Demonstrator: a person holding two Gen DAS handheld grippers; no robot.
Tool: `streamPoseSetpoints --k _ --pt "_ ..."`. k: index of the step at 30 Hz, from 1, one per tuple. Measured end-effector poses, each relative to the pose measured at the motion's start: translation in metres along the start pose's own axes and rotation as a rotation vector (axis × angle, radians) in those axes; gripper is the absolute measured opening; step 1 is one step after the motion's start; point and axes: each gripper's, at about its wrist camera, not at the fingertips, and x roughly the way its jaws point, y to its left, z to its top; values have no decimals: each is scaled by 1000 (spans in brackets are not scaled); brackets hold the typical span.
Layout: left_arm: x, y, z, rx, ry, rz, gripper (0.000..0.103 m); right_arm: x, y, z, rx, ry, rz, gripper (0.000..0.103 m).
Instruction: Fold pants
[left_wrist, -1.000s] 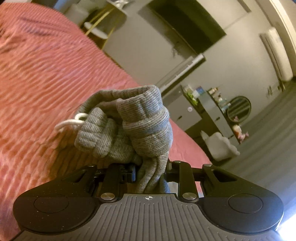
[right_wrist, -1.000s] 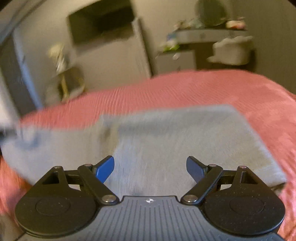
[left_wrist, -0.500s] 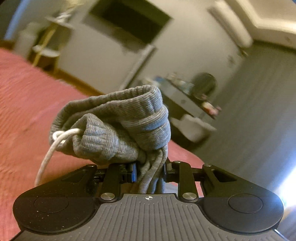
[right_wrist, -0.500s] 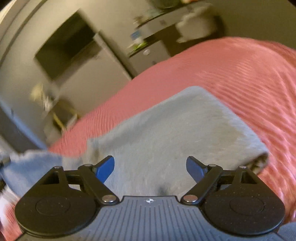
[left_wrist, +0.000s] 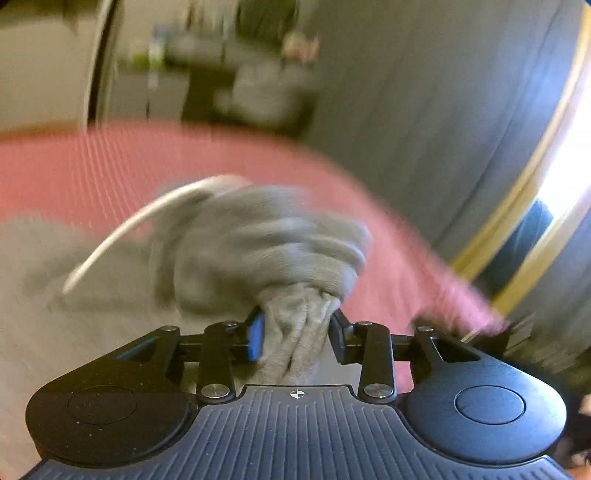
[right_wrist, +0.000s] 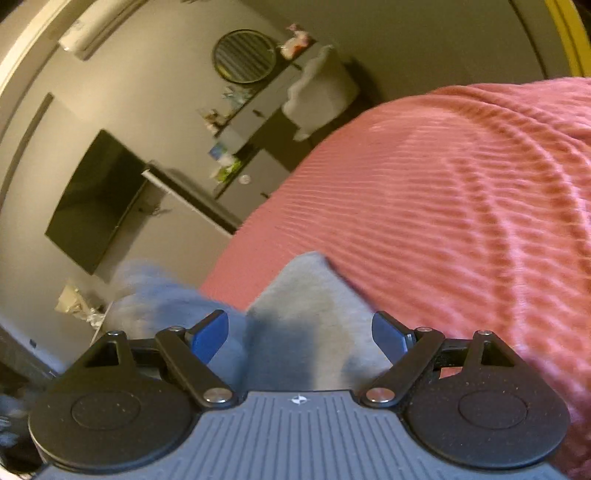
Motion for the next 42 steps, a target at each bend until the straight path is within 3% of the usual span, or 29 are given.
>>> streamPoseSetpoints --k 2,3,4,5,7,11,14,16,19,21,24,28,32,36,37,40,42 --pt "23 -1 -11 6 123 14 46 -1 -11 4 14 14 -14 85" --pt "20 0 -13 5 123 16 47 -3 -15 4 19 17 -14 85" --pt "11 2 -14 5 108 -2 56 -5 -19 5 20 19 -5 85" --pt "0 5 -15 3 94 -26 72 -7 -22 7 21 19 -1 85" --pt "-33 21 -15 -38 48 -69 86 -11 -25 5 27 15 6 85" --pt "-98 62 -33 -109 -3 -62 90 -2 -17 4 41 56 71 85" --pt "-123 102 -45 -208 -29 60 90 13 -7 -4 95 137 147 85" --pt "-140 134 -66 -353 -43 127 90 26 -2 -10 124 180 163 85" --pt "-151 179 -91 -591 -71 153 89 42 5 -16 108 201 115 85" --pt "-150 194 -94 -659 -65 152 89 52 8 -17 117 216 69 81" --pt "-146 189 -85 -607 -60 114 90 69 7 -20 186 248 22 71" --pt "-138 167 -92 -479 -2 137 90 85 9 -28 229 264 -8 35" --pt "-125 163 -92 -463 48 152 90 79 14 -33 198 226 0 19" --pt "-130 165 -95 -480 23 156 90 58 9 -33 286 168 150 16" --pt "-132 165 -97 -486 20 153 90 55 7 -33 281 161 150 16" --pt "-136 161 -97 -458 18 132 90 67 6 -38 146 231 -55 26" --pt "-135 155 -97 -415 29 135 90 66 8 -39 117 235 -62 35"
